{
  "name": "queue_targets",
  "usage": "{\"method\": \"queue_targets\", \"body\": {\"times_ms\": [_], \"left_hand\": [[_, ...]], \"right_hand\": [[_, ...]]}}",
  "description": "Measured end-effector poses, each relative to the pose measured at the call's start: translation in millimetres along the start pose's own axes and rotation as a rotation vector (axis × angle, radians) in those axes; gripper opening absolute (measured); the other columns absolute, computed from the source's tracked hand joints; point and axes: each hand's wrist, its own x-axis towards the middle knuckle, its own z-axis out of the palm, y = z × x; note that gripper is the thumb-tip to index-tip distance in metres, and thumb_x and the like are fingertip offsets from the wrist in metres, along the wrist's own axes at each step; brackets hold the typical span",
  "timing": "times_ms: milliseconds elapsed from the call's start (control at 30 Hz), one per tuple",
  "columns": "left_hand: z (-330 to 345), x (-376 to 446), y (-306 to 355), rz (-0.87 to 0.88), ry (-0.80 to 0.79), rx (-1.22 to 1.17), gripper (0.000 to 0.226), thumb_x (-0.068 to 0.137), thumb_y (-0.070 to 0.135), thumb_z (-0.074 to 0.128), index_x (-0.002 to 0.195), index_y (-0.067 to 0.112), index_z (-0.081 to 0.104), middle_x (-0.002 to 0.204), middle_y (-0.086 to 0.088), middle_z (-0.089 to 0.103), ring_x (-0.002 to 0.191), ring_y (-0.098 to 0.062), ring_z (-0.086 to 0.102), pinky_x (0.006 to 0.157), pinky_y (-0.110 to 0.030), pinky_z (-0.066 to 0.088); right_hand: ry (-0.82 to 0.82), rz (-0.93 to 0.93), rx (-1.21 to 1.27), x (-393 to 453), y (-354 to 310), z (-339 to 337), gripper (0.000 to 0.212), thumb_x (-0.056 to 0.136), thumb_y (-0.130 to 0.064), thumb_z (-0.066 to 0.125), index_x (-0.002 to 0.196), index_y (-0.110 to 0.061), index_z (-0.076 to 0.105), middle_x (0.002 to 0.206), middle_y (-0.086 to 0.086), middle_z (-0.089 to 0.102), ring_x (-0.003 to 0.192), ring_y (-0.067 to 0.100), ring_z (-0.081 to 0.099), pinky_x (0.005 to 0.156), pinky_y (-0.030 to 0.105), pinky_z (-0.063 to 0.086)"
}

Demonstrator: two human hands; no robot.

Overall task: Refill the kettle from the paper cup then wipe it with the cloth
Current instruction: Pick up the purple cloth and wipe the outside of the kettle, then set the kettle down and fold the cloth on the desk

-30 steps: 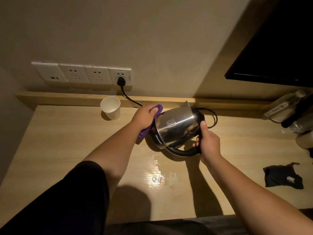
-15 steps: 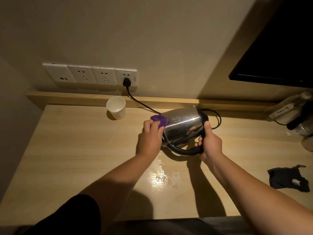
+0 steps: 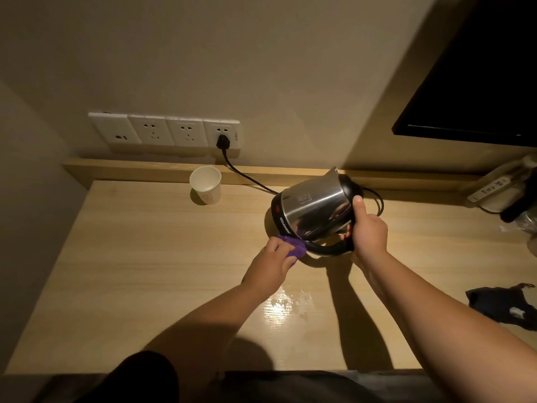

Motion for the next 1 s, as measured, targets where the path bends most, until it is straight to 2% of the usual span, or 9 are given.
{"method": "queue_targets", "body": {"times_ms": [167, 267, 400, 500, 567, 633, 833, 933, 1000], "left_hand": [[-22, -4, -10, -0.191, -0.09, -0.102, 0.03, 0.101, 0.033, 0.043, 0.126, 0.021, 0.053, 0.121, 0.001, 0.048, 0.095, -0.013, 0.054, 0.086, -0.028, 0.044], [-35, -5, -18, -0.312, -0.088, -0.195, 0.026, 0.1, 0.035, 0.044, 0.12, 0.023, 0.055, 0.117, -0.003, 0.055, 0.096, -0.015, 0.056, 0.086, -0.034, 0.047], [-53, -7, -9, -0.636, -0.127, -0.713, 0.019, 0.099, 0.035, 0.05, 0.102, 0.017, 0.058, 0.098, -0.019, 0.06, 0.078, -0.035, 0.062, 0.064, -0.052, 0.058], [-61, -13, -5, -0.785, -0.178, -0.972, 0.024, 0.096, 0.033, 0.055, 0.107, 0.013, 0.061, 0.097, -0.02, 0.061, 0.078, -0.035, 0.058, 0.076, -0.06, 0.055], [-66, -18, -5, -0.834, -0.195, -1.1, 0.029, 0.096, 0.033, 0.056, 0.116, 0.012, 0.061, 0.102, -0.019, 0.067, 0.078, -0.028, 0.06, 0.079, -0.046, 0.054], [-72, -25, -3, -0.868, -0.214, -1.221, 0.031, 0.097, 0.031, 0.055, 0.122, 0.013, 0.057, 0.1, -0.019, 0.07, 0.073, -0.022, 0.062, 0.067, -0.036, 0.053], [-86, -53, -3, -0.936, -0.271, -1.468, 0.046, 0.092, 0.035, 0.063, 0.132, 0.016, 0.052, 0.105, -0.019, 0.068, 0.079, -0.026, 0.065, 0.06, -0.033, 0.058], [-95, -65, -5, -0.895, -0.376, -1.482, 0.061, 0.087, 0.041, 0.066, 0.139, 0.013, 0.048, 0.113, -0.021, 0.066, 0.082, -0.029, 0.069, 0.061, -0.036, 0.059], [-103, -71, -4, -0.888, -0.441, -1.43, 0.066, 0.084, 0.047, 0.065, 0.136, 0.009, 0.05, 0.115, -0.023, 0.066, 0.079, -0.029, 0.071, 0.061, -0.035, 0.059]], "right_hand": [[-0.08, -0.173, -0.176, 9, -9, -18, 0.048, 0.09, -0.056, 0.058, 0.092, -0.009, 0.065, 0.085, 0.01, 0.069, 0.083, 0.025, 0.068, 0.079, 0.041, 0.057], [-0.136, -0.282, -0.31, 11, -14, -25, 0.038, 0.089, -0.053, 0.062, 0.089, -0.014, 0.063, 0.084, 0.006, 0.068, 0.082, 0.023, 0.067, 0.07, 0.035, 0.055], [-0.246, -0.415, -0.508, 14, -17, -31, 0.031, 0.086, -0.05, 0.068, 0.091, -0.02, 0.06, 0.086, 0.0, 0.065, 0.08, 0.017, 0.063, 0.066, 0.034, 0.054], [-0.339, -0.48, -0.619, 17, -17, -31, 0.036, 0.082, -0.051, 0.07, 0.097, -0.02, 0.06, 0.089, -0.002, 0.064, 0.082, 0.016, 0.061, 0.068, 0.036, 0.055], [-0.379, -0.509, -0.648, 19, -17, -32, 0.038, 0.081, -0.05, 0.072, 0.099, -0.019, 0.06, 0.089, 0.0, 0.063, 0.082, 0.017, 0.06, 0.066, 0.035, 0.053], [-0.403, -0.531, -0.658, 20, -15, -33, 0.039, 0.08, -0.051, 0.073, 0.1, -0.019, 0.06, 0.09, 0.0, 0.063, 0.082, 0.016, 0.06, 0.066, 0.034, 0.052], [-0.567, -0.519, -0.702, 27, -26, -42, 0.036, 0.081, -0.046, 0.074, 0.102, -0.02, 0.061, 0.095, 0.002, 0.064, 0.088, 0.022, 0.062, 0.075, 0.042, 0.054], [-0.527, -0.677, -0.85, 27, -41, -47, 0.053, 0.083, -0.05, 0.068, 0.124, -0.017, 0.061, 0.122, 0.007, 0.054, 0.115, 0.028, 0.052, 0.094, 0.042, 0.046], [-0.431, -0.852, -0.909, 8, -54, -43, 0.063, 0.086, -0.052, 0.063, 0.137, -0.017, 0.053, 0.14, 0.009, 0.044, 0.13, 0.03, 0.04, 0.106, 0.05, 0.038]]}}
